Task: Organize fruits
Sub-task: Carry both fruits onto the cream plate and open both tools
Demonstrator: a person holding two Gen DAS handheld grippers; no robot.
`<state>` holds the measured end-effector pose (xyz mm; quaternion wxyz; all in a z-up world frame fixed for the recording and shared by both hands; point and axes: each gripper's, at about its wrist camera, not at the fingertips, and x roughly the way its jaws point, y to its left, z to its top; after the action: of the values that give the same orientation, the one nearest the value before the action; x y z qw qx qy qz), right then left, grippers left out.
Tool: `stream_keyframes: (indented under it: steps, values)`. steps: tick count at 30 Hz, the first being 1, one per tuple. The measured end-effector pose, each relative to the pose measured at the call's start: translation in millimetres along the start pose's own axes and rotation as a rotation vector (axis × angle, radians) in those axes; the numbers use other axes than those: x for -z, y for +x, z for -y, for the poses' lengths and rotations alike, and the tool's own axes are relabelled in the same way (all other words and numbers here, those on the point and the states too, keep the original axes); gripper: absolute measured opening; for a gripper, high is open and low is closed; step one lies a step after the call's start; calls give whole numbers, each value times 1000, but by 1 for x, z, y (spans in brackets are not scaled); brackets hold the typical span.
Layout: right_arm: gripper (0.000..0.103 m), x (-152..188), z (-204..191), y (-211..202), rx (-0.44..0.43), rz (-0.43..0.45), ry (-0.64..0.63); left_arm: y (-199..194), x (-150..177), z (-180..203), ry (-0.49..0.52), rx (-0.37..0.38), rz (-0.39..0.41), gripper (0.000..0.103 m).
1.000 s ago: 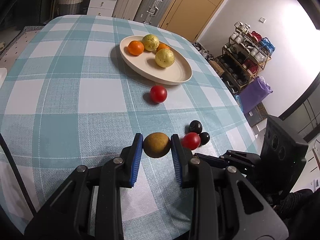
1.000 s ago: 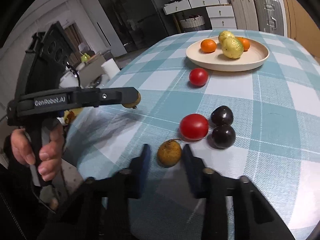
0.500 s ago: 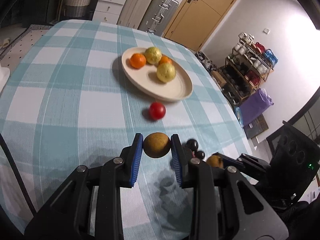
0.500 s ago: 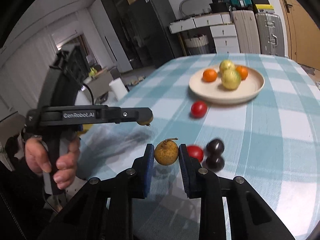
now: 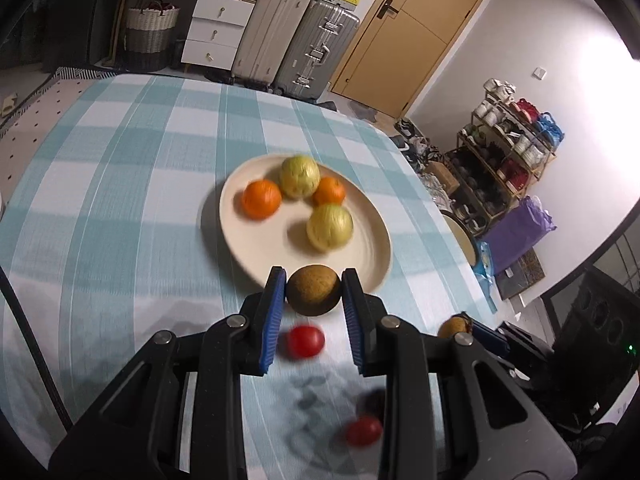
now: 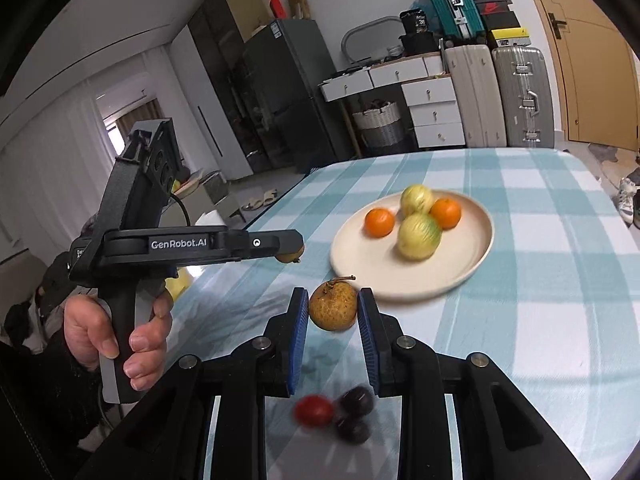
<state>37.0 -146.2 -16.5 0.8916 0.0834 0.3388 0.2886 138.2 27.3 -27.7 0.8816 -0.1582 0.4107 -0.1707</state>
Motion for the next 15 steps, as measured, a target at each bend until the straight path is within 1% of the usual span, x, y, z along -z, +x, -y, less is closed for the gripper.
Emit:
stream_keyframes:
  steps: [3,6,10,13,15]
  values:
    - [26,-12,15,10,16,-3,19,20,-20,0,-13,-10,-20,26]
    - [26,-22,30,20,29,-10,39,41,-38,1,-5,-21,-35,26]
    - [26,-36,50,35,36,-21,75,69,-54,-4,-46,-4,-73,26]
    - [26,-46,65,47,58,-37,93,86,-64,-7,-70,26,-90,26]
    - [26,-51,75,54,60,-42,113,96,-68,-8,-76,32,-99,26]
